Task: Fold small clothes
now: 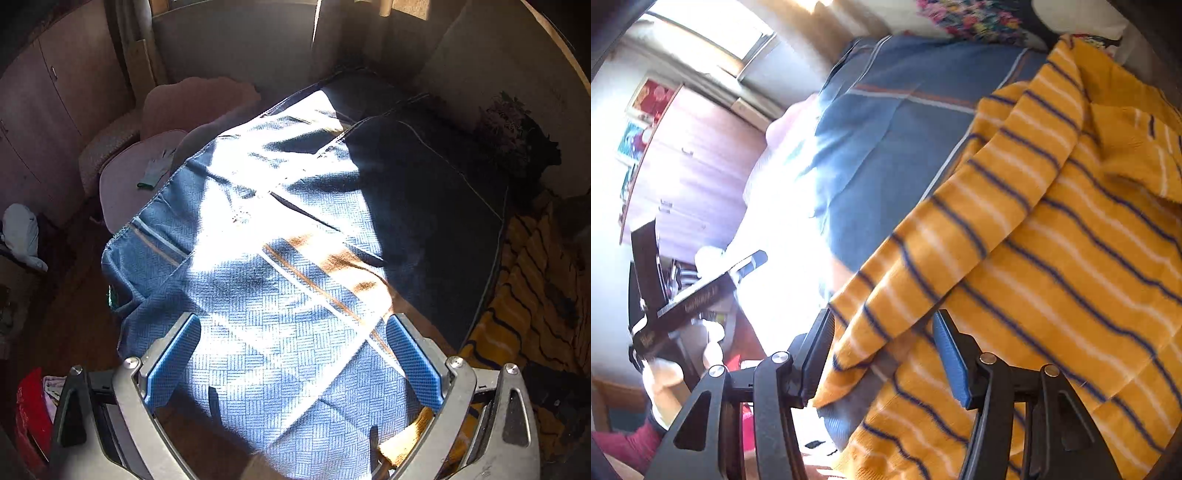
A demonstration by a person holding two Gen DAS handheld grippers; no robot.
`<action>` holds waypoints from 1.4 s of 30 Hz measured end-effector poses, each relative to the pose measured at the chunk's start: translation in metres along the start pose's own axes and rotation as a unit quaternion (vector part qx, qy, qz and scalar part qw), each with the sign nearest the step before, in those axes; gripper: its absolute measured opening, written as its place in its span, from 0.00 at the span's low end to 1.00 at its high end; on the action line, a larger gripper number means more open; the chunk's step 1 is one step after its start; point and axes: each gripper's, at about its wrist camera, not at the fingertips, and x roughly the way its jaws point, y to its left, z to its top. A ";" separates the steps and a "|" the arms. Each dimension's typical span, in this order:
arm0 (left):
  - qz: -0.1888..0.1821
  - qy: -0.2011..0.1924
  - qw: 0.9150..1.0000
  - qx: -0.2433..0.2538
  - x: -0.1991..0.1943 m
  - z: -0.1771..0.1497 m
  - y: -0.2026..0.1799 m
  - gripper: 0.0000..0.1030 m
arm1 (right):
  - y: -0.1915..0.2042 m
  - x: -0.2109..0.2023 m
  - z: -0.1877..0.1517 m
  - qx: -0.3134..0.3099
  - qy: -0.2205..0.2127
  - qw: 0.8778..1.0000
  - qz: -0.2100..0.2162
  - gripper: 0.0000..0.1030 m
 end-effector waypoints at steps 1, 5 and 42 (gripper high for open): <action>0.000 0.001 1.000 -0.002 0.001 0.000 0.002 0.97 | 0.011 0.005 -0.010 -0.015 0.007 1.000 -0.007 0.58; -0.003 0.002 1.000 -0.004 0.001 -0.002 0.007 0.97 | 0.062 0.029 -0.028 -0.105 -0.005 0.991 -0.077 0.58; -0.061 -0.060 0.993 0.087 -0.061 -0.024 -0.121 0.97 | -0.325 -0.268 -0.043 0.233 -0.220 0.906 -0.278 0.15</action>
